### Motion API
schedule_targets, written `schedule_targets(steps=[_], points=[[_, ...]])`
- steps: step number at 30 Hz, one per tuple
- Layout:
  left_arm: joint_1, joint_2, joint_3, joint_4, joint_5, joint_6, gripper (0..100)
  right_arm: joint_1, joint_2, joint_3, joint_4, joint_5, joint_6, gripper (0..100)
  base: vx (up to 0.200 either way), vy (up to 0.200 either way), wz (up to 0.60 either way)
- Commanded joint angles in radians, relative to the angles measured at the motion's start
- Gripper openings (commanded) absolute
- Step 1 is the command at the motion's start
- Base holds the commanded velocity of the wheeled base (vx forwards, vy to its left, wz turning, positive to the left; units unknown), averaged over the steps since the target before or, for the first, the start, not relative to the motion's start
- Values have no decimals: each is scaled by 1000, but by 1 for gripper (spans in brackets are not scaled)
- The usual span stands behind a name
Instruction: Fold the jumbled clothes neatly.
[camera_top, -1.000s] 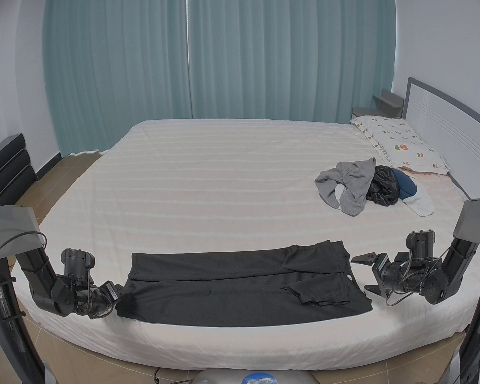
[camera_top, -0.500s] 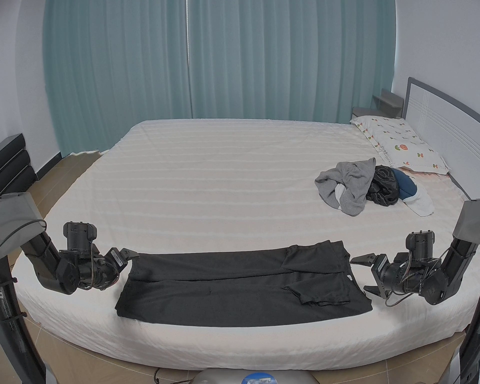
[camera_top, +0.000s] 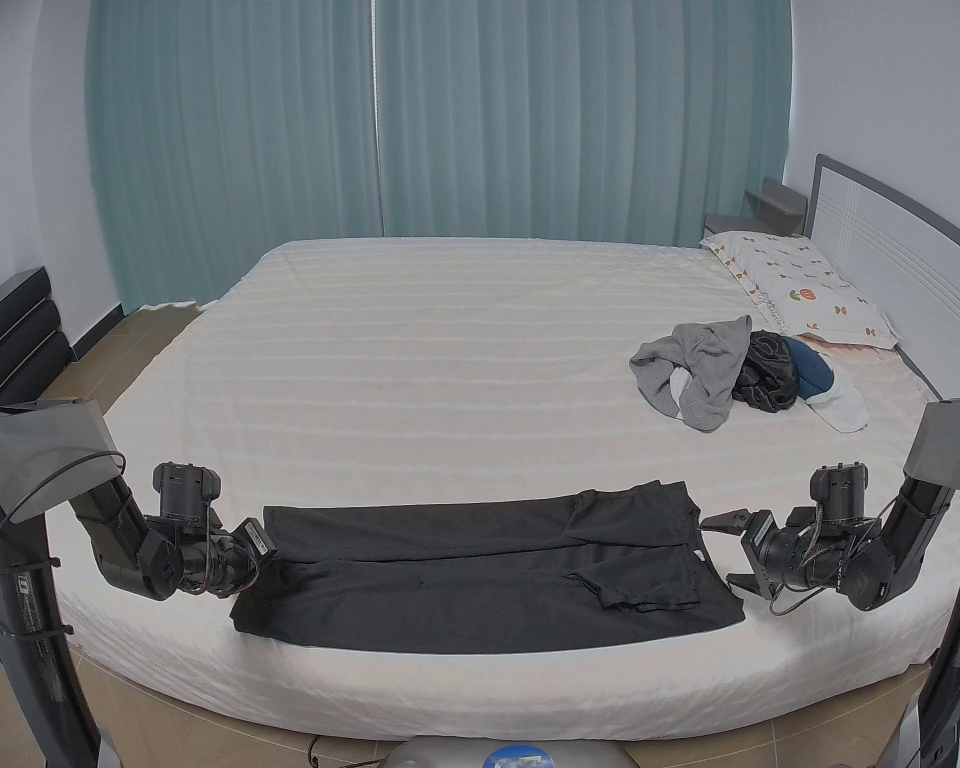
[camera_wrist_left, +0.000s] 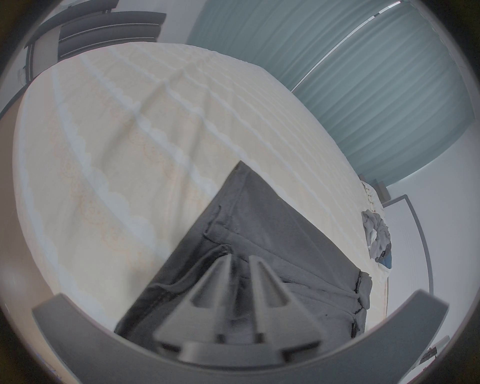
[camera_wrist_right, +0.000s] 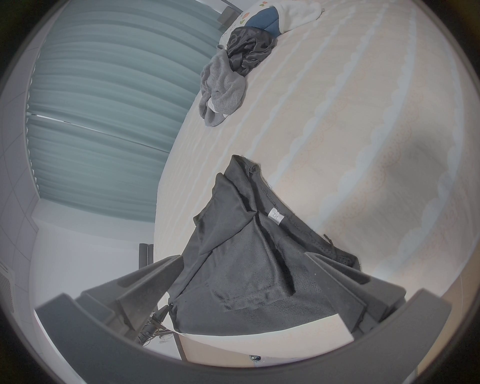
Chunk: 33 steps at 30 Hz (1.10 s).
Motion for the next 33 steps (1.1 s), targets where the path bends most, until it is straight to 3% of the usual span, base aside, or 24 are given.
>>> schedule_targets(steps=[1, 20, 33], points=[[11, 6, 5, -1, 3, 1, 0, 0, 10, 0, -2, 1, -1, 100, 0, 0, 0], [66, 8, -12, -9, 6, -13, 0, 0, 19, 9, -43, -4, -4, 100, 0, 0, 0], [72, 14, -7, -30, -5, -19, 0, 6, 79, -11, -110, -9, -74, 100, 0, 0, 0]])
